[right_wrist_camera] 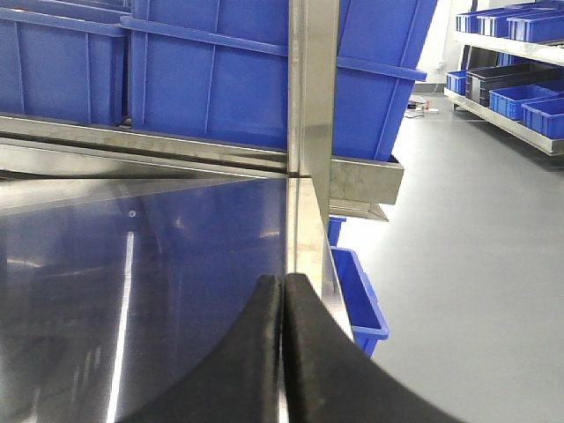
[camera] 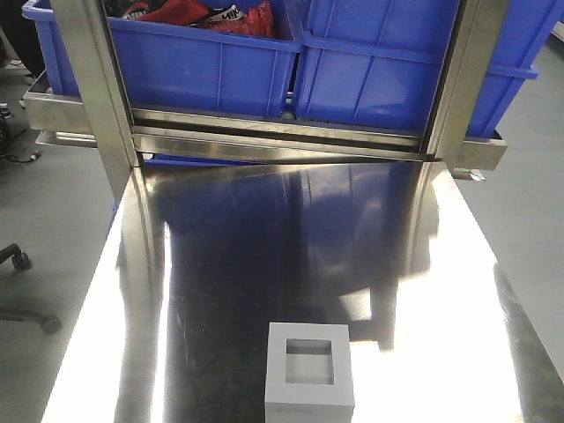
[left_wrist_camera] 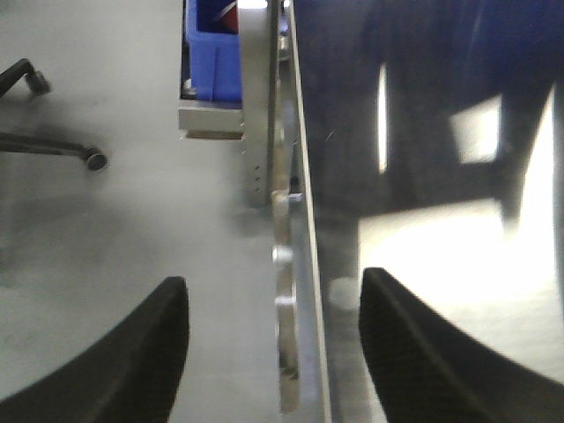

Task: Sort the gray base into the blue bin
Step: 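Lower the left gripper onto the gray hollow block's side wall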

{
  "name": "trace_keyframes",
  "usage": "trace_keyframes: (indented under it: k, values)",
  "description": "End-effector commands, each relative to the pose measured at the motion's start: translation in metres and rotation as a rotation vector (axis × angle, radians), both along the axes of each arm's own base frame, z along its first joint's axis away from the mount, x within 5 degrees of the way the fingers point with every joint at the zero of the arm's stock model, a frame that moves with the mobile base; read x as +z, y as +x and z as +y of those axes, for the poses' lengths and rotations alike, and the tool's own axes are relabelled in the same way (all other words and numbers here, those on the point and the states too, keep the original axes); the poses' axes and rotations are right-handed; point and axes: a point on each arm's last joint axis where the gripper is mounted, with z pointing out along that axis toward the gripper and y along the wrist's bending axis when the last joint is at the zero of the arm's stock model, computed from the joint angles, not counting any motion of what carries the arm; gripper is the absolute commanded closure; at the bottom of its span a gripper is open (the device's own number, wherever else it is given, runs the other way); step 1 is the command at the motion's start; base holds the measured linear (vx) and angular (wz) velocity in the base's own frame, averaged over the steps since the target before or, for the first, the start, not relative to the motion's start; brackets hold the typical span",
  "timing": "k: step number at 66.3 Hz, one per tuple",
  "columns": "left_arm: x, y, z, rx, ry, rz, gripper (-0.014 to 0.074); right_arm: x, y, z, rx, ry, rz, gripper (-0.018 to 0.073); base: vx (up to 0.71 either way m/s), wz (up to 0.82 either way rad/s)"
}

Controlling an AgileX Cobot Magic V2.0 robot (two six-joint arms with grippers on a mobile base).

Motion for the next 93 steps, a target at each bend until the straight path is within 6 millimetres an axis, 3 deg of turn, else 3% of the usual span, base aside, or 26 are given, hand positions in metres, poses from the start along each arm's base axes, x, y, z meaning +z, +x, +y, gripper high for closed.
trace_keyframes:
  k: [1, 13, 29, 40, 49, 62, 78, 93]
  values:
    - [0.029, 0.009, -0.004, -0.029, -0.042, -0.136, 0.0157, 0.003, 0.000, 0.000, 0.001, -0.014, -0.076, 0.0568, 0.00, 0.00]
    - [0.063, 0.017, -0.019, -0.179, -0.106, -0.186, 0.0172, 0.003, 0.000, 0.000, 0.001, -0.014, -0.076, 0.0568, 0.00, 0.00]
    - [0.084, 0.057, -0.051, -0.450, -0.334, -0.059, 0.0174, 0.003, 0.000, 0.000, 0.001, -0.014, -0.076, 0.0568, 0.00, 0.00]
    - [0.080, 0.086, -0.066, -0.522, -0.390, 0.027, 0.0174, 0.003, 0.000, 0.000, 0.001, -0.014, -0.076, 0.0568, 0.00, 0.00]
    - [0.075, 0.099, -0.093, -0.611, -0.383, 0.067, 0.0174, 0.003, 0.000, 0.000, 0.001, -0.014, -0.076, 0.0568, 0.00, 0.00]
    - [0.057, 0.107, -0.143, -0.715, -0.356, 0.122, 0.0174, 0.003, 0.000, 0.000, 0.001, -0.014, -0.076, 0.0568, 0.00, 0.00]
    - [0.031, 0.114, -0.183, -0.697, -0.326, 0.279, 0.0174, 0.003, 0.000, 0.000, 0.001, -0.014, -0.076, 0.0568, 0.00, 0.00]
    - [0.034, 0.119, -0.213, -0.680, -0.260, 0.339, 0.0174, 0.003, 0.000, 0.000, 0.001, -0.014, -0.076, 0.0568, 0.00, 0.00]
